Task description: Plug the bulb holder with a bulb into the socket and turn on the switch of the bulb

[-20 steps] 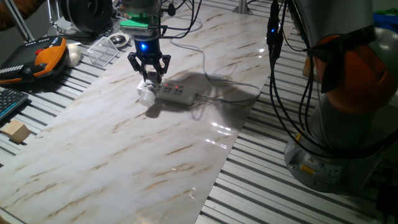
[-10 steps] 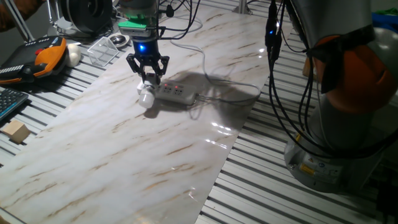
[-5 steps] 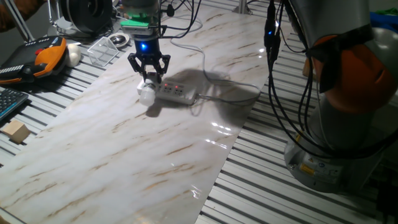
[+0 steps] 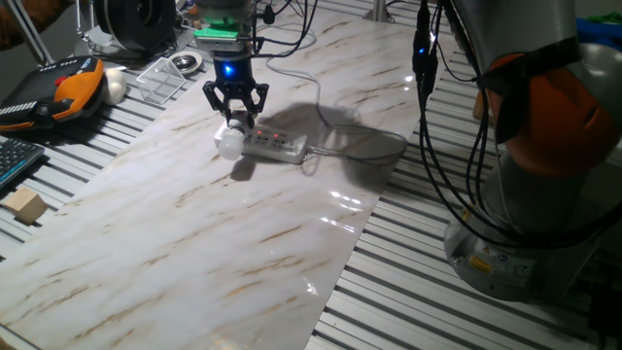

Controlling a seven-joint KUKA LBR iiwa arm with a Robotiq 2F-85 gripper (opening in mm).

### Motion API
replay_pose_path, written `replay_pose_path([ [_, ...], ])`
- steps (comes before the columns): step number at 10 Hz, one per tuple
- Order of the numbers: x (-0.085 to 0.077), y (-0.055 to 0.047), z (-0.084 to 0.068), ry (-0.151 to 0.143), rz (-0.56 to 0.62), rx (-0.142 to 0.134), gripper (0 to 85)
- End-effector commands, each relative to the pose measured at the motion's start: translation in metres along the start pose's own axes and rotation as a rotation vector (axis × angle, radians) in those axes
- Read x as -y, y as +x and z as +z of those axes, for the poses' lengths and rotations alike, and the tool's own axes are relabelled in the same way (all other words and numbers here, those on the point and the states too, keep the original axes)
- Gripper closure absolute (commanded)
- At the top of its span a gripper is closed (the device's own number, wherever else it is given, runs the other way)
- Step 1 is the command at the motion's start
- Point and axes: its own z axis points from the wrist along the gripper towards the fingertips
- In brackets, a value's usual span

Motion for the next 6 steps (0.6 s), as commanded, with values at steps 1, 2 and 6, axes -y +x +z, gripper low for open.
replay_pose_path([
  [1, 0.0000, 0.0000, 0.0011, -0.003, 0.000, -0.001, 85.0],
  [2, -0.0003, -0.0001, 0.0018, -0.008, 0.004, 0.003, 85.0],
  [6, -0.0002, 0.0022, 0.0020, -0.033, 0.093, 0.011, 85.0],
])
